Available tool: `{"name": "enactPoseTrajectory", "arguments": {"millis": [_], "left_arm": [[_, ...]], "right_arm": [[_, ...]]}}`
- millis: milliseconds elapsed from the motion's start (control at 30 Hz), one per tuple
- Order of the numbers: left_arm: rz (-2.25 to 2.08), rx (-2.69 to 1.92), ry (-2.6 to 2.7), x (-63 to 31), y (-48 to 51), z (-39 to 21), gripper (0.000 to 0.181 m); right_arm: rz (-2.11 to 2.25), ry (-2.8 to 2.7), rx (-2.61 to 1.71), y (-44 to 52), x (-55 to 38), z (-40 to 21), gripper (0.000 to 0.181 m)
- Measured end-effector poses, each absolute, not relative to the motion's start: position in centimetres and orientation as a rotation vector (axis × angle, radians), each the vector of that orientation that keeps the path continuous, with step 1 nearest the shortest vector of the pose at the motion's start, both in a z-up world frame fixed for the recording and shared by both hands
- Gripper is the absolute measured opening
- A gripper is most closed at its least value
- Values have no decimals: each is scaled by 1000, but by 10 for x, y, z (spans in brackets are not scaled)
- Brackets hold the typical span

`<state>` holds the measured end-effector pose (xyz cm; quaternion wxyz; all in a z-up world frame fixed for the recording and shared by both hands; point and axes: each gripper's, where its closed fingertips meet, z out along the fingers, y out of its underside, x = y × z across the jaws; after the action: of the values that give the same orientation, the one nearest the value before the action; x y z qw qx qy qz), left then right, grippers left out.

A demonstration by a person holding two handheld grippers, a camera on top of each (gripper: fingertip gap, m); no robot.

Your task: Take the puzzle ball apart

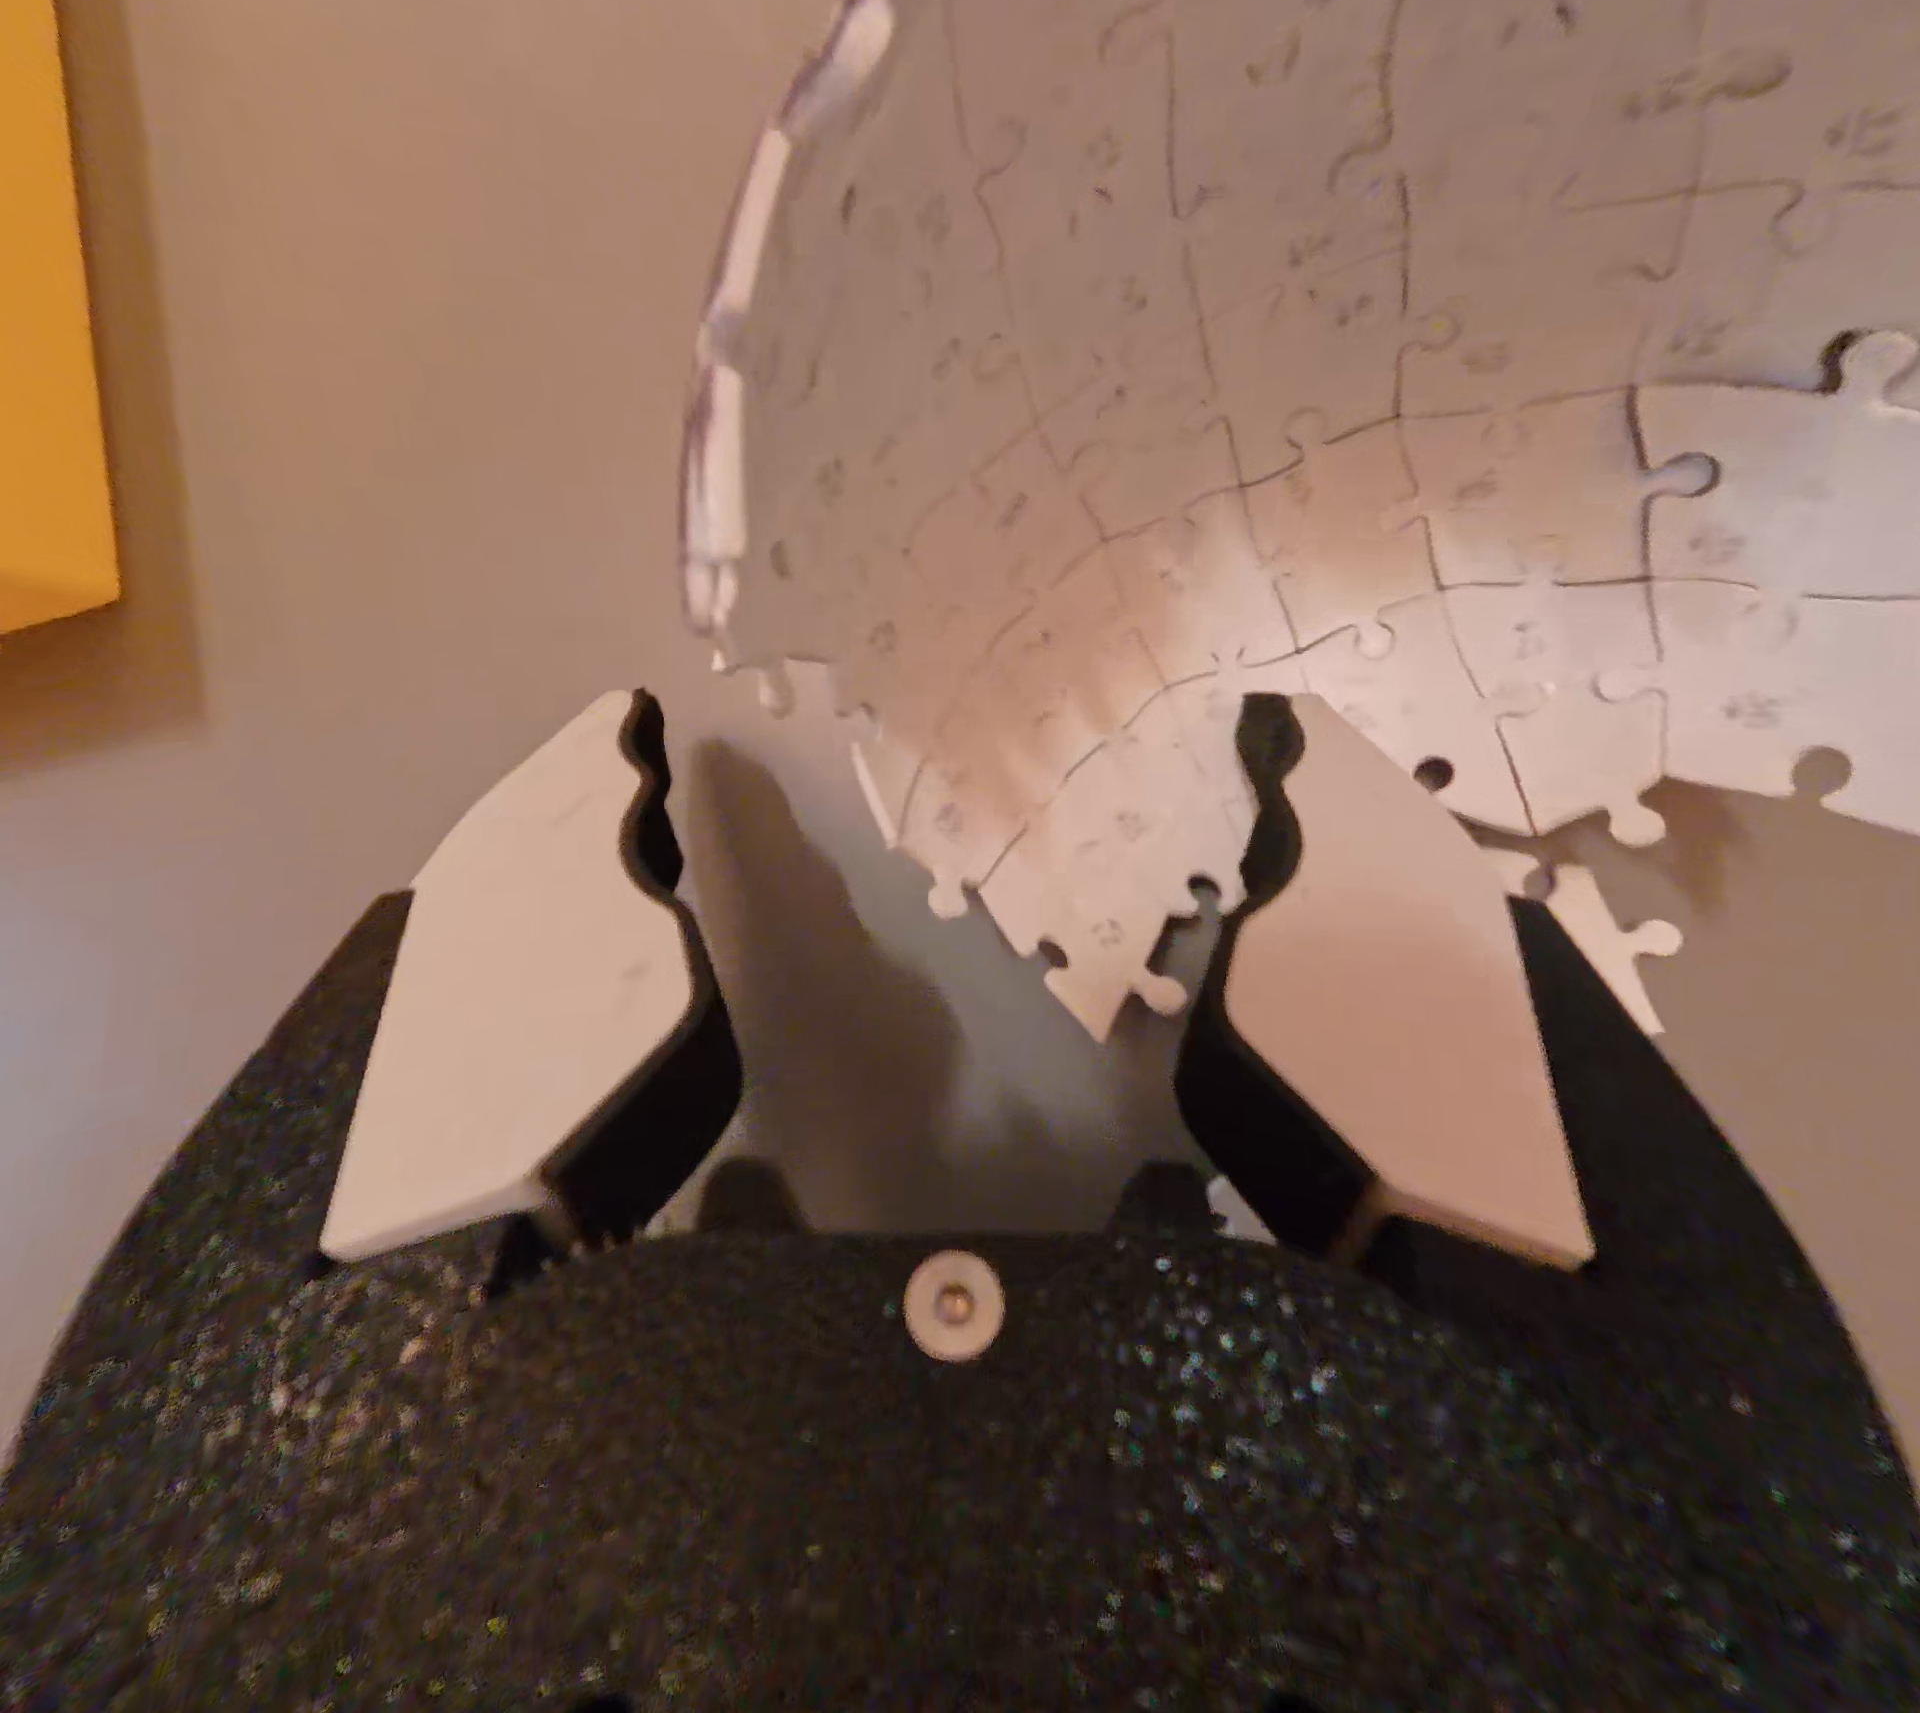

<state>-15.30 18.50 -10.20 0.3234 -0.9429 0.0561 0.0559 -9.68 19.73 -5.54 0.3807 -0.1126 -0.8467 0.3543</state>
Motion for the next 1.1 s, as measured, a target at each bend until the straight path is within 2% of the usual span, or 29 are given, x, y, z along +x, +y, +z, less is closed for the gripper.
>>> {"name": "enactPoseTrajectory", "arguments": {"millis": [367, 500, 1100], "left_arm": [[210, -2424, 161, -154, 186, -99, 111], [235, -2401, 153, -156, 186, -98, 116], [239, -2468, 117, -157, 178, -98, 115]], "right_arm": [[569, -1957, -71, 179, -90, -51, 120], [564, -1878, -119, 177, -88, -50, 120], [545, -1790, -96, 169, -85, -46, 115]]}}
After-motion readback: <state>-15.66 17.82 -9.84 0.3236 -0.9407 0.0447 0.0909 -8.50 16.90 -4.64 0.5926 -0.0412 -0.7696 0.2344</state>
